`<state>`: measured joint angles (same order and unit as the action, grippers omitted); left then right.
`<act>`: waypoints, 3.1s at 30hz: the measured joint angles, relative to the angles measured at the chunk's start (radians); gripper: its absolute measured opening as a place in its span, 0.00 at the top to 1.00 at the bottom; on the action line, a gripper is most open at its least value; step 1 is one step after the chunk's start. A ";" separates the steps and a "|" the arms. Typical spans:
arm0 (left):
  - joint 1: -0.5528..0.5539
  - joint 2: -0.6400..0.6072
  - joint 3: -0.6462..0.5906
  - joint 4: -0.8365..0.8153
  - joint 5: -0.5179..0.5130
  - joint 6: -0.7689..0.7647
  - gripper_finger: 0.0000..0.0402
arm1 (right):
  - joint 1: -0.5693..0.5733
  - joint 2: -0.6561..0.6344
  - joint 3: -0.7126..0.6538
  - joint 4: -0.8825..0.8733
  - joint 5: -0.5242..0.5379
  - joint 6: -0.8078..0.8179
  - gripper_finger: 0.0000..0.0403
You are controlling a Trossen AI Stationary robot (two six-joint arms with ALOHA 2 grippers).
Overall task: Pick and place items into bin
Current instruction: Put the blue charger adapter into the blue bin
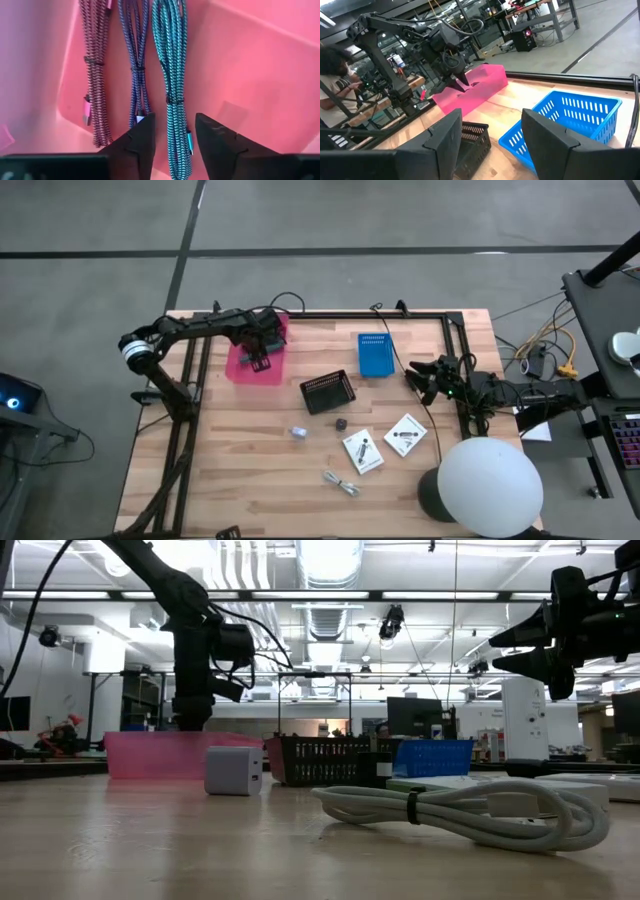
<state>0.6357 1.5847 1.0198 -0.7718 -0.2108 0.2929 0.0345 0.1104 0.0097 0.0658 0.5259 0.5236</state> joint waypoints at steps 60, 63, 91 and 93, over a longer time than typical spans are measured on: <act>-0.701 0.003 0.053 0.305 0.542 -0.251 0.67 | 0.000 0.017 0.000 0.000 -0.011 -0.003 0.52; -0.712 0.027 0.052 0.298 0.507 -0.231 0.67 | 0.000 0.019 0.000 0.000 -0.011 -0.003 0.52; -0.714 0.136 0.006 0.256 0.388 -0.234 0.51 | 0.000 0.050 0.000 0.000 -0.011 0.000 0.52; -0.714 0.143 0.007 0.259 0.388 -0.234 0.51 | 0.000 0.049 0.000 0.000 -0.011 0.000 0.52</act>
<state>-0.0780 1.7278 1.0264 -0.5132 0.1772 0.0591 0.0345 0.1596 0.0097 0.0654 0.5149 0.5236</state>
